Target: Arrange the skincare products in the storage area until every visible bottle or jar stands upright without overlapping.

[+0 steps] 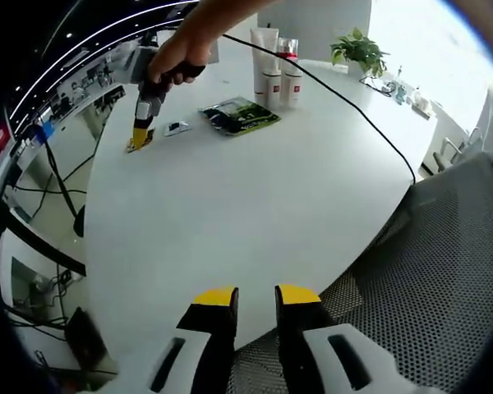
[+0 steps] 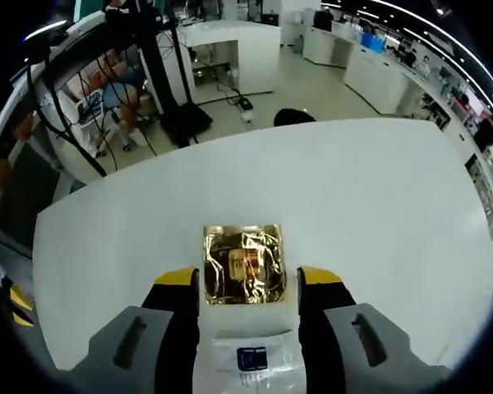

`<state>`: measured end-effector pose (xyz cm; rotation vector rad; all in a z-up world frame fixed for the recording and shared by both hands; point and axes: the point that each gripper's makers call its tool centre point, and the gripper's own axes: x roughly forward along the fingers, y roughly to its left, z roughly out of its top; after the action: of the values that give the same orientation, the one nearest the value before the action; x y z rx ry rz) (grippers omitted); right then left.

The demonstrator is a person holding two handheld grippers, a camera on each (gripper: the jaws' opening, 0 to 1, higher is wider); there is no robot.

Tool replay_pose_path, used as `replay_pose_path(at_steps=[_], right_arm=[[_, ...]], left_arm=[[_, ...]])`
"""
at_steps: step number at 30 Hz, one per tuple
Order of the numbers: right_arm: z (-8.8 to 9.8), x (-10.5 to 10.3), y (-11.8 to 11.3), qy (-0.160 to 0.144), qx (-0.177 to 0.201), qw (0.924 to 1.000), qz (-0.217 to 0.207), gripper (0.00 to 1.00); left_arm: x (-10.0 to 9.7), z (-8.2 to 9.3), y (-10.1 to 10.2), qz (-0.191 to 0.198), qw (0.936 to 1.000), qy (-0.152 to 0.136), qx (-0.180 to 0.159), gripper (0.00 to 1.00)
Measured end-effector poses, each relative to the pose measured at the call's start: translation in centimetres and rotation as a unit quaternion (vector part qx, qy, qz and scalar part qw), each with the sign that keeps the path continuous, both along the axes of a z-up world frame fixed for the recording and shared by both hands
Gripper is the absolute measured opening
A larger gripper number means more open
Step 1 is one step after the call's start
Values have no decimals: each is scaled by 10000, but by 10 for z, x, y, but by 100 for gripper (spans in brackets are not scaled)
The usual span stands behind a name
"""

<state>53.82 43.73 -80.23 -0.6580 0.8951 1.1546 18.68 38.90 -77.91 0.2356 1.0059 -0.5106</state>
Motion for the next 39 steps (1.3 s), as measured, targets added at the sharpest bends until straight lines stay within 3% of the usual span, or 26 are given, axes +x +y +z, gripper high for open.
replay_pose_path(at_steps=[5,7,9,18,19,20,21,22,23,25,28,30,33,39], right_arm=[[1,5,7,-41,119,9999,-6,43],[2,1,11,-99,188,9991,365,36],[1,2,11,-68,151,9996,221,35],[5,-5,12,-147,202,9991,342,34],[7,-5,13,-174,222,9988,390,20],[13,-5,14,-389,202,9944,959,0],[16,3,13,-550,311,9973,369,0],[17,-8,18,-270,449,9964,661,1],[17,-15,21,-25,547,9970,556,4],[14,-7,15,-220,325,9975,587,18],[18,7,10,-315,447,9982,248,21],[21,32,4,-470,553,9968,-331,29],[21,57,-8,-488,659,9899,-1160,50],[17,78,-7,-649,678,9898,-1073,52]], left_arm=[[0,0,0,0,10000,-1,1,19],[-1,0,0,-5,10000,9,10,19],[-1,0,0,-12,10000,11,7,19],[-1,-1,2,8,10000,-13,18,19],[-1,0,2,12,10000,-15,25,19],[-1,0,2,12,10000,-21,21,19],[-1,0,2,14,10000,-21,23,19],[-1,0,2,13,10000,-32,27,19],[0,1,2,13,10000,-34,25,19],[0,0,1,-3,10000,-39,27,19],[-1,0,1,-17,10000,-48,42,19],[-2,0,1,-12,10000,-37,46,19],[-1,1,1,2,10000,-51,38,19],[-1,2,1,9,10000,-47,17,19]])
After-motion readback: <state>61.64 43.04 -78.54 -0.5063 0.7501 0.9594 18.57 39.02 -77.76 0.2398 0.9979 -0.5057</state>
